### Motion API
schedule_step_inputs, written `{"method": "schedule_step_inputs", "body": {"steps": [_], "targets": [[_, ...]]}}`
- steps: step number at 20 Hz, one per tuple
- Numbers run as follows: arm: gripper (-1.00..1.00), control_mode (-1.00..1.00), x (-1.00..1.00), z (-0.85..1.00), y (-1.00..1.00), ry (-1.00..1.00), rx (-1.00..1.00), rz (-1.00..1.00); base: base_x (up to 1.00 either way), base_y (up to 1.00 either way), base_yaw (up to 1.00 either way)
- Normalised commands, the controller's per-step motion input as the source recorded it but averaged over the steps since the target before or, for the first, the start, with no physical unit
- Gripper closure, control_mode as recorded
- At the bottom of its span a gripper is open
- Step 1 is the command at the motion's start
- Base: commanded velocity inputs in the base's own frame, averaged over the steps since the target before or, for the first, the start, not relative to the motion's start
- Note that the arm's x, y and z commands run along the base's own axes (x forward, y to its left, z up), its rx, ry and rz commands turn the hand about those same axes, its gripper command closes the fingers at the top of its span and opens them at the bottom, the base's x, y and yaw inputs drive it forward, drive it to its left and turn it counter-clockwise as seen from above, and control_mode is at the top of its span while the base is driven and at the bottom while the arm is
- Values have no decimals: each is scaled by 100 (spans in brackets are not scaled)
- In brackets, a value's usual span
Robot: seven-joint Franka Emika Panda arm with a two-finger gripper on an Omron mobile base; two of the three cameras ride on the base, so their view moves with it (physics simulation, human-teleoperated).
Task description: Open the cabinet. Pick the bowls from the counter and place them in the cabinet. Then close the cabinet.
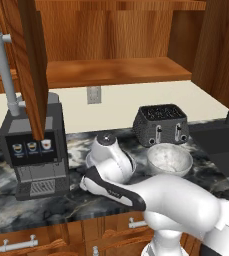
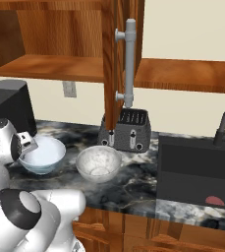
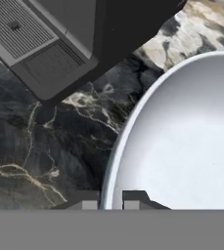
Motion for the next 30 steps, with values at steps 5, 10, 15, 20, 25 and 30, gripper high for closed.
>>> {"method": "schedule_step_inputs", "body": {"steps": [5, 10, 15, 20, 25, 30], "targets": [[100, -100, -7, 55, -23, 0, 0, 0, 0, 0, 0], [100, -100, -5, 66, -23, 0, 0, 0, 0, 0, 0], [100, -100, -16, 46, -2, 0, -1, 0, 0, 0, 0], [100, -100, -38, 37, 0, 0, -2, 0, 0, 0, 0], [100, -100, -46, 36, -12, 0, -3, 0, 0, 0, 0], [100, -100, -39, 38, -31, -1, -3, 0, 0, 0, 0]]}}
